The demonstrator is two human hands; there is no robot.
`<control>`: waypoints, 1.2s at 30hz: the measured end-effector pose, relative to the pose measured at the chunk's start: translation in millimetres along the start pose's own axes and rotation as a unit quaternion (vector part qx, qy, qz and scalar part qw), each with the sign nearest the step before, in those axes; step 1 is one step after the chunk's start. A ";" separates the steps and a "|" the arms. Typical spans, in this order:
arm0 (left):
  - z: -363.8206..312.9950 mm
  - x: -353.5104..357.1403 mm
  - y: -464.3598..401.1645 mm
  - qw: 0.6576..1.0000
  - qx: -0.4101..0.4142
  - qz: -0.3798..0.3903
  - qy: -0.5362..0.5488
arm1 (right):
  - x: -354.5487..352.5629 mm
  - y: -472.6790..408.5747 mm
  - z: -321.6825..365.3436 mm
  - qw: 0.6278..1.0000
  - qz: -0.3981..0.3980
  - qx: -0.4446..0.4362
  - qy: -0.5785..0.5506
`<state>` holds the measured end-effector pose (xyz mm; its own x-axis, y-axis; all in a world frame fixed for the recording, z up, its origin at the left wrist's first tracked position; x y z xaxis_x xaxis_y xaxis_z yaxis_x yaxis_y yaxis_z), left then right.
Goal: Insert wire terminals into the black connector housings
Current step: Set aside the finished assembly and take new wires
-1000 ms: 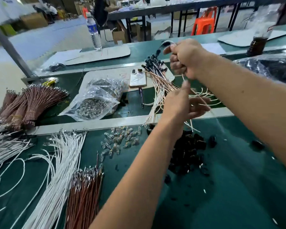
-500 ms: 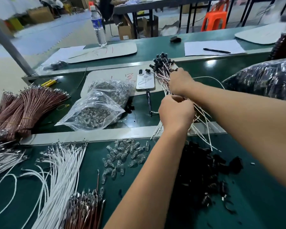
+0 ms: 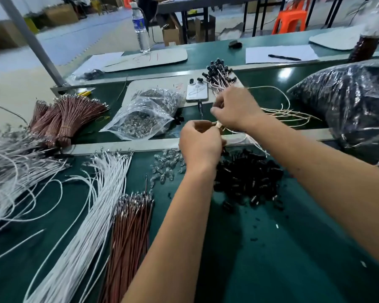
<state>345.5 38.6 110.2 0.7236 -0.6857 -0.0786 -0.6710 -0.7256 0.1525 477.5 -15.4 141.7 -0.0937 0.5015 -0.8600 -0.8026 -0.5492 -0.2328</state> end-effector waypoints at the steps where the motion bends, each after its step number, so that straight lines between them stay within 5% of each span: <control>1: 2.9 -13.1 4.4 0.999 0.012 -0.012 -0.036 | 0.9 18.2 13.8 1.000 0.015 -0.017 -0.008; 6: 15.0 -82.0 28.4 0.979 0.051 -0.093 -0.171 | 17.6 97.5 80.4 0.993 0.081 -0.083 -0.014; 10: 21.4 -135.7 49.3 0.934 0.089 -0.178 -0.297 | 44.5 141.6 119.6 0.971 0.227 -0.078 0.016; 13: 29.7 -160.3 61.2 0.923 0.083 -0.215 -0.309 | 65.6 159.8 135.7 0.966 0.248 -0.058 0.050; 21: 25.5 -163.2 59.5 0.937 0.067 -0.200 -0.279 | 86.6 164.9 136.8 0.958 0.258 0.048 -0.115; 28: 23.2 -149.4 55.5 0.948 0.092 -0.184 -0.245 | 75.6 155.8 113.3 0.899 0.198 0.135 -0.367; 33: 21.0 -101.0 61.3 0.973 0.124 0.055 -0.185 | 12.0 129.2 61.3 0.814 -0.016 0.160 -0.558; 36: 20.5 -74.6 68.9 0.972 0.133 0.118 -0.154 | -22.6 124.1 22.2 0.770 -0.094 0.166 -0.609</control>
<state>242.0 38.6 106.3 0.4901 -0.7897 -0.3691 -0.8598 -0.5075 -0.0557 366.9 -80.1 142.3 -0.2783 0.9169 0.2861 -0.9567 -0.2909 0.0017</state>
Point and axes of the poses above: each hand's wrist, its own y-axis away from the middle knuckle, its own x-axis out of the palm, z = x × y, the point moved 4 cm from there along -y, towards the middle knuckle, and after that the axes turned 2 degrees about -y, right-handed, at the moved point
